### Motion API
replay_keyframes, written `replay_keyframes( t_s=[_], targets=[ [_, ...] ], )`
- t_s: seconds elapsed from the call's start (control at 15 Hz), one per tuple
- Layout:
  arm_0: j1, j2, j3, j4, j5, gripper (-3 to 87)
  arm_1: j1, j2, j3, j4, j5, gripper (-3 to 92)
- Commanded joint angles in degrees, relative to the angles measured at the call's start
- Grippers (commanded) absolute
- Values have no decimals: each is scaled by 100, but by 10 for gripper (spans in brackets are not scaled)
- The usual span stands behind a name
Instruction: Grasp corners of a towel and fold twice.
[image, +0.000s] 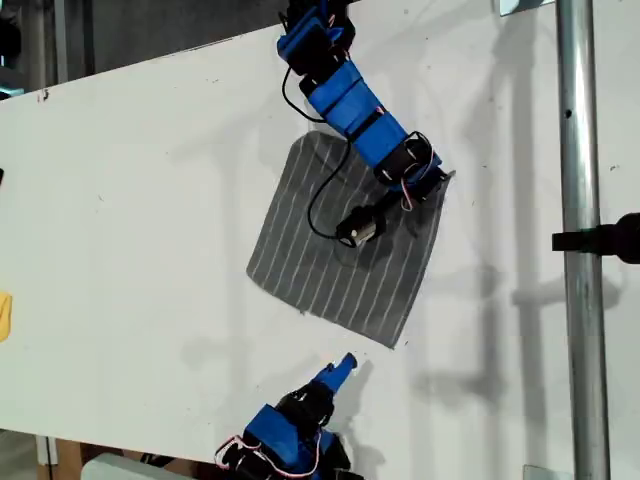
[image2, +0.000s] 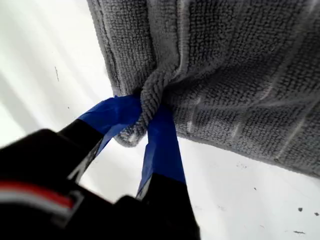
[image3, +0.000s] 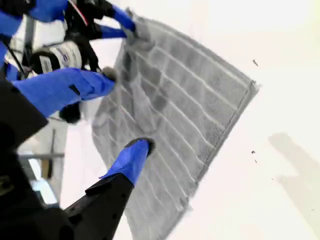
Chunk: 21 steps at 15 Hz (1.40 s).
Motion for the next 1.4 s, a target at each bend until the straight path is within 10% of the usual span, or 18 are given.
replay_keyframes(
  t_s=[0.0, 0.6, 1.33],
  targets=[
    [220, -387, -800, 123, 519, 254, 193, 26, 0, -97, -70, -3],
    [211, -3797, -2312, 185, 237, 214, 149, 0, 0, -185, -53, -3],
    [185, -5906, -1556, -1600, -176, 217, 88, 44, 0, -193, -18, -3]
  ],
)
